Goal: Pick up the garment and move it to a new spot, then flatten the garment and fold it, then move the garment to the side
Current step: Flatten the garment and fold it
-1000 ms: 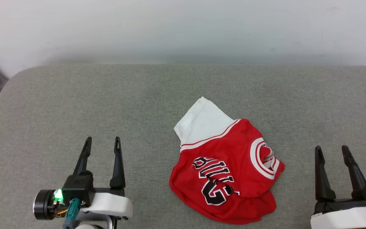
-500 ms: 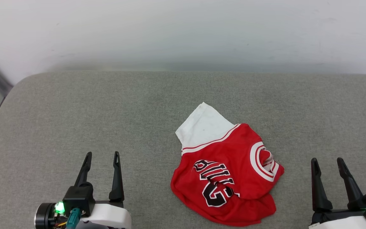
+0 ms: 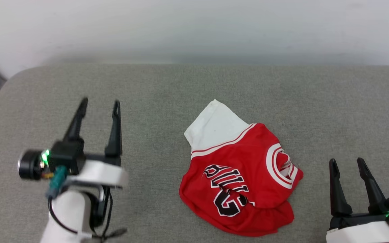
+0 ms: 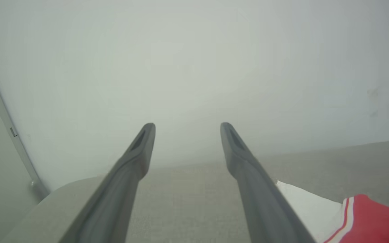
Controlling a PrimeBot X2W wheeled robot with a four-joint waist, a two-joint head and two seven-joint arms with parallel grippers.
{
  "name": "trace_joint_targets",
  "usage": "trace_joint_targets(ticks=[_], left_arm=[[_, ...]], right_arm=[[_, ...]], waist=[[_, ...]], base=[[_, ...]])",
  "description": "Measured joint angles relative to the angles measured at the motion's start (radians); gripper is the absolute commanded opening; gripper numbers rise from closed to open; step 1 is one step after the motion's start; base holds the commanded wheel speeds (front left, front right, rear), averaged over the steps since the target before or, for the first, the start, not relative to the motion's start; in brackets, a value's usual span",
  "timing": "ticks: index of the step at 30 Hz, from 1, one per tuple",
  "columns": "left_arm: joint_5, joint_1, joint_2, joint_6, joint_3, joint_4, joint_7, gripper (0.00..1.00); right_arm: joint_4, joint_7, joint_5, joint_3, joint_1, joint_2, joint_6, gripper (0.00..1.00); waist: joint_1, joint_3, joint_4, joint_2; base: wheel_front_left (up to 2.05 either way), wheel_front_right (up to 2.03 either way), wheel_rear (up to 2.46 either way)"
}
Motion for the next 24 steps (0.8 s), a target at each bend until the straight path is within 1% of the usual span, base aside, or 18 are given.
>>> trace_joint_targets(ticks=[3, 4, 5, 9, 12, 14, 17, 20, 24], left_arm=[[0.012, -0.110, 0.031, -0.039, -0.005, 0.038, 0.000, 1.00], [0.024, -0.180, 0.055, -0.057, -0.019, 0.063, 0.000, 1.00], [0.024, -0.180, 0.055, -0.057, -0.019, 0.063, 0.000, 1.00], [0.023, -0.330, 0.088, -0.091, -0.060, 0.131, 0.006, 1.00], [-0.001, -0.447, 0.108, -0.104, -0.100, 0.167, 0.049, 1.00], [-0.029, -0.522, 0.118, -0.108, -0.130, 0.186, 0.096, 1.00], [-0.090, -0.617, 0.135, -0.112, -0.199, 0.224, 0.205, 1.00], [-0.195, -0.708, 0.166, -0.112, -0.287, 0.254, 0.336, 1.00], [-0.352, -0.809, 0.213, -0.113, -0.403, 0.299, 0.536, 1.00]], right_arm=[[-0.003, 0.000, -0.004, 0.002, -0.016, 0.000, 0.000, 1.00], [-0.004, 0.000, -0.007, 0.002, -0.021, 0.000, 0.000, 1.00], [-0.004, 0.000, -0.007, 0.002, -0.021, 0.000, 0.000, 1.00], [-0.008, 0.000, -0.010, 0.000, -0.037, 0.000, 0.000, 1.00], [-0.012, 0.000, -0.011, 0.002, -0.056, 0.000, 0.000, 1.00], [-0.015, 0.000, -0.011, 0.001, -0.066, 0.000, 0.000, 1.00], [-0.017, 0.000, -0.011, 0.002, -0.076, 0.000, 0.000, 1.00], [-0.019, 0.000, -0.011, 0.005, -0.090, 0.000, 0.000, 1.00], [-0.022, 0.000, -0.011, 0.009, -0.113, 0.000, 0.000, 1.00]], waist=[[0.0000, 0.023, -0.008, 0.0000], [0.0000, 0.037, -0.017, 0.0000], [0.0000, 0.037, -0.017, 0.0000], [0.0001, 0.067, -0.036, 0.0000], [0.0001, 0.093, -0.050, 0.0000], [0.0001, 0.112, -0.060, 0.0000], [0.0001, 0.139, -0.074, 0.0000], [0.0001, 0.165, -0.089, 0.0000], [0.0002, 0.200, -0.109, 0.0000]], base=[[0.00, 0.00, 0.00], [0.00, 0.00, 0.00], [0.00, 0.00, 0.00], [0.00, 0.00, 0.00], [0.00, 0.00, 0.00], [0.00, 0.00, 0.00], [0.00, 0.00, 0.00], [0.00, 0.00, 0.00], [0.00, 0.00, 0.00]])
